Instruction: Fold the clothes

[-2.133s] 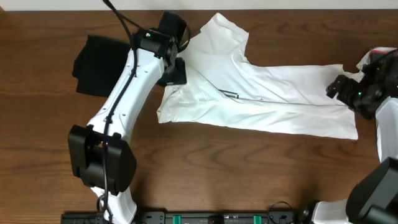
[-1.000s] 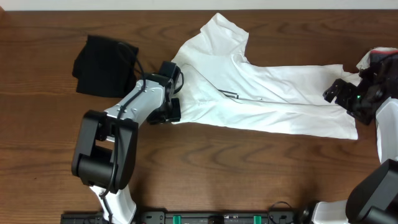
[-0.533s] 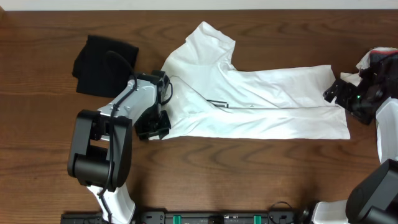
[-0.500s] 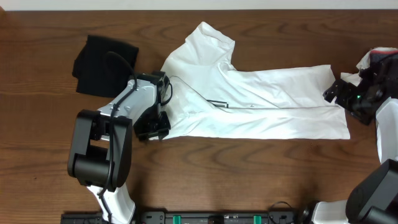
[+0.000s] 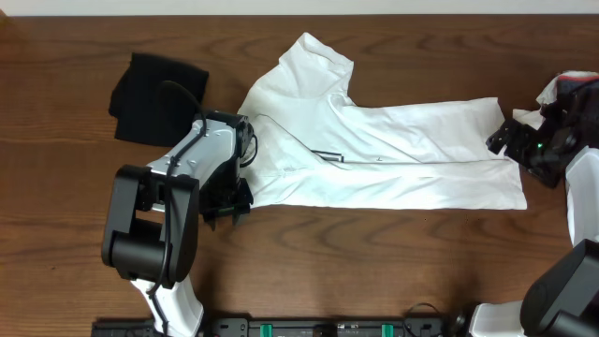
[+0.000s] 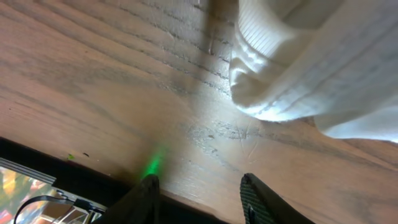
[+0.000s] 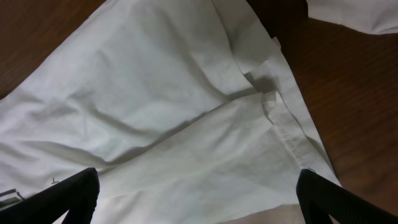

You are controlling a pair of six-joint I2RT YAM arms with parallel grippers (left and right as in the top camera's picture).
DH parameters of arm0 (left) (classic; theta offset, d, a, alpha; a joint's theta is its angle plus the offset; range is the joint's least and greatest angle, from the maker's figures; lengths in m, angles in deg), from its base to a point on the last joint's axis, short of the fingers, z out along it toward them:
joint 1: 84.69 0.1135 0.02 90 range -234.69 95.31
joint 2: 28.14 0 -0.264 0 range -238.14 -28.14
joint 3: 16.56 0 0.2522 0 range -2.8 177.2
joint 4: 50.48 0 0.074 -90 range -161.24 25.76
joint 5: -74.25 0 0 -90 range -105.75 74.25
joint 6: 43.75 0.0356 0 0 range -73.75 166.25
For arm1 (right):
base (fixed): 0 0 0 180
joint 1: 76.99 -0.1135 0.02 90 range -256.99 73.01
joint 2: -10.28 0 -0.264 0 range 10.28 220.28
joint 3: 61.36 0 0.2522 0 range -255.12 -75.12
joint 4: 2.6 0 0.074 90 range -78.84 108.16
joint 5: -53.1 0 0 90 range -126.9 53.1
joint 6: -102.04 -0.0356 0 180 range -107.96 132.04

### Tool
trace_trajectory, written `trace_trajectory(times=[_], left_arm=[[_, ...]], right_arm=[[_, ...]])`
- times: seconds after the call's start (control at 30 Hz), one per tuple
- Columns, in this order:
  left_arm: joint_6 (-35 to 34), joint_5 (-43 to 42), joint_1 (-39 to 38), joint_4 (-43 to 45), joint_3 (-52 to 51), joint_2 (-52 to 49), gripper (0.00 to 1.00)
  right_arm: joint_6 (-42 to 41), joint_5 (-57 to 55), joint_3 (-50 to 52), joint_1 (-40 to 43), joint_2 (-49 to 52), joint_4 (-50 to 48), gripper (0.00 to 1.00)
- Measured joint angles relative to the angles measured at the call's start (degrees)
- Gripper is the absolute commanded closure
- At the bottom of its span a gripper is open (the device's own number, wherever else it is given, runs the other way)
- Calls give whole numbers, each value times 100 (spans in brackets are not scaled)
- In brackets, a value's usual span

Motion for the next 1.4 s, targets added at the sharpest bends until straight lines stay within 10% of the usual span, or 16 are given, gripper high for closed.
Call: trace_trajectory(times=[0.23,0.6,1.23,1.4], left_arm=[[-74,57,-2,39,20,789,55],[-149,79,-2,448,186,2581,2],[-173,90,-2,503,186,2581,2],[-170,90,-2,501,186,2581,2]], right_arm=[[0,0,0,0,0,0,1],[0,0,2,0,0,0,1],[0,81,-7,0,0,-503,1],[24,487,-7,0,0,74,45]])
